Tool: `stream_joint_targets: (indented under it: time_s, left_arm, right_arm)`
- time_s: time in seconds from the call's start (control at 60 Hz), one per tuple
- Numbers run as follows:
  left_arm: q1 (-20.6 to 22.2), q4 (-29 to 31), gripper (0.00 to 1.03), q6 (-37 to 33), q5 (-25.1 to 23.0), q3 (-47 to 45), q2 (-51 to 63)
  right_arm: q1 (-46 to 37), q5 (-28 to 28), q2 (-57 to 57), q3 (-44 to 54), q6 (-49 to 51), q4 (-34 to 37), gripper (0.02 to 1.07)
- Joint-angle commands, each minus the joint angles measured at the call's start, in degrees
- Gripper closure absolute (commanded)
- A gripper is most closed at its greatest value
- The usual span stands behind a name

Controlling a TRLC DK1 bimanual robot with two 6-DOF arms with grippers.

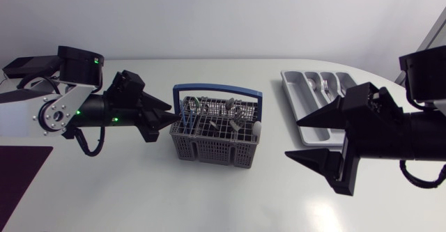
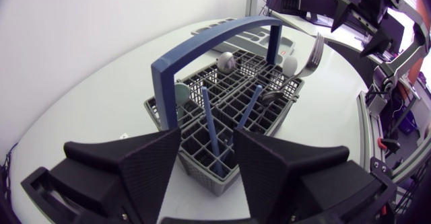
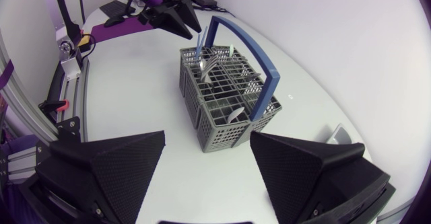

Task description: Unload the cutlery basket into the drawer organizer.

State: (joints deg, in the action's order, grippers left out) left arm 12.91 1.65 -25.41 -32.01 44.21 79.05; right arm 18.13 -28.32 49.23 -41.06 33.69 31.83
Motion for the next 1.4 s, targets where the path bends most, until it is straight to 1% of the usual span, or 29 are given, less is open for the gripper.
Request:
stream_joint_targets:
  time_s: [0.0,0.1,0.25,0.4,0.517,0.55,0.617,0.667,0.783,0.867,0.967,1.0,1.383]
  left_arm:
    - [0.6,-1.2,0.63,3.2,0.7,1.7,1.3]
    - [0.9,-1.5,0.63,4.4,2.1,2.5,2.3]
    - [1.7,-2.4,0.63,6.5,2.6,3.3,3.1]
    - [3.4,-2.4,0.63,7.4,3.4,4.5,4.1]
    - [4.7,-2.8,0.63,7.9,5.3,5.0,5.2]
    - [5.1,-2.8,0.69,8.0,5.8,5.4,5.7]
    - [5.6,-2.9,0.7,8.6,6.7,5.6,6.3]
    - [5.8,-2.9,0.73,9.5,7.1,6.2,7.0]
    - [5.3,-1.1,0.81,12.2,7.0,7.7,8.1]
    - [5.0,-0.4,0.87,12.7,7.0,8.1,8.1]
    - [5.2,1.1,0.91,12.8,7.0,8.6,8.2]
    - [5.3,1.6,0.95,12.9,6.8,8.8,8.1]
    - [5.5,6.9,0.96,12.8,6.2,11.3,3.9]
  right_arm:
    - [0.9,0.7,-1.2,2.2,-1.9,0.9,0.16]
    - [2.0,1.5,-2.1,3.3,-2.7,0.9,0.16]
    - [3.8,3.2,-3.6,4.3,-3.7,0.8,0.16]
    - [4.2,3.6,-4.8,5.1,-4.2,1.0,0.16]
    - [4.2,3.7,-5.8,5.7,-4.2,1.3,0.16]
    - [4.5,4.0,-6.2,5.9,-4.2,1.4,0.16]
    - [4.7,4.4,-6.7,6.2,-4.3,1.4,0.16]
    - [4.8,4.5,-6.9,6.3,-4.3,1.5,0.16]
    - [4.8,4.5,-7.4,6.7,-4.4,1.6,0.16]
    - [5.0,4.5,-7.6,7.0,-4.6,1.4,0.16]
    - [5.2,4.5,-7.6,7.7,-4.8,0.9,0.16]
    - [5.2,4.5,-7.6,7.8,-4.8,0.9,0.16]
    - [5.6,4.7,-7.8,7.9,-4.8,0.9,0.16]
